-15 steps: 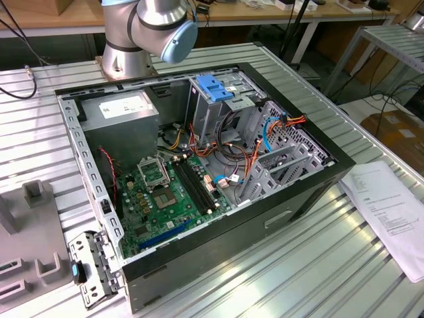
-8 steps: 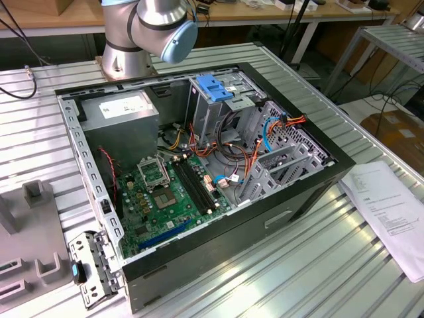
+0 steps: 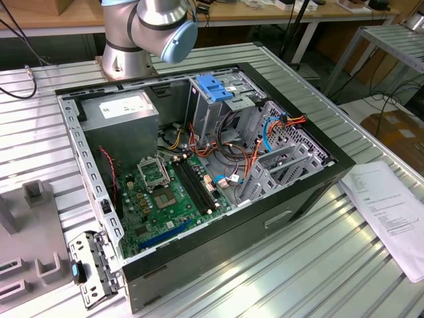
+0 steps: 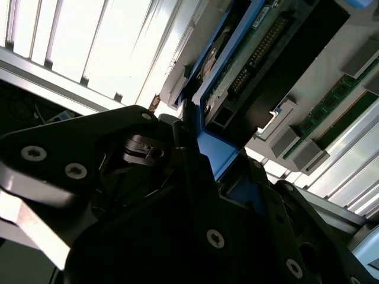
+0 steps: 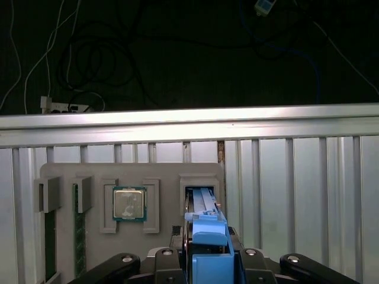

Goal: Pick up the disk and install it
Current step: 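Pick up the disk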

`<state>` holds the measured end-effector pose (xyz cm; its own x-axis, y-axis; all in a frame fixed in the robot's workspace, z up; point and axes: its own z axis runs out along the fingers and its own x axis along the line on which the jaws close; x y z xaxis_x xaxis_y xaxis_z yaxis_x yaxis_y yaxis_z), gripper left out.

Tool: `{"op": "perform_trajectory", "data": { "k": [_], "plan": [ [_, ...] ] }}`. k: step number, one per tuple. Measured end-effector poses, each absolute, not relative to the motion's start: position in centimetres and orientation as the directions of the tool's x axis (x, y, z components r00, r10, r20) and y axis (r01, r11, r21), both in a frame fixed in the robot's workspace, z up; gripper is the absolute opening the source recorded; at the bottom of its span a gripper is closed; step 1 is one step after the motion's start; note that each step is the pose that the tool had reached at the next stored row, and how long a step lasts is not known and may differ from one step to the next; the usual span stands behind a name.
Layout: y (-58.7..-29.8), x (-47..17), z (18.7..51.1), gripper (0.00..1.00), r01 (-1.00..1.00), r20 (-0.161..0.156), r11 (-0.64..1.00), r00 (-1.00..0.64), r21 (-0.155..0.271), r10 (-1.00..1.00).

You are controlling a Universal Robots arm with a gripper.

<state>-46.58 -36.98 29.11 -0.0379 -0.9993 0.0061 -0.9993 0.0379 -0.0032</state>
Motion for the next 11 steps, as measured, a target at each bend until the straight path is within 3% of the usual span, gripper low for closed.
{"op": "perform_trajectory", "data": {
  "k": [11],
  "plan": [
    [-36.98, -46.61, 29.11, 0.37, -1.000, 0.006, 0.005, -0.005, -0.003, -1.000]
  ]
}}
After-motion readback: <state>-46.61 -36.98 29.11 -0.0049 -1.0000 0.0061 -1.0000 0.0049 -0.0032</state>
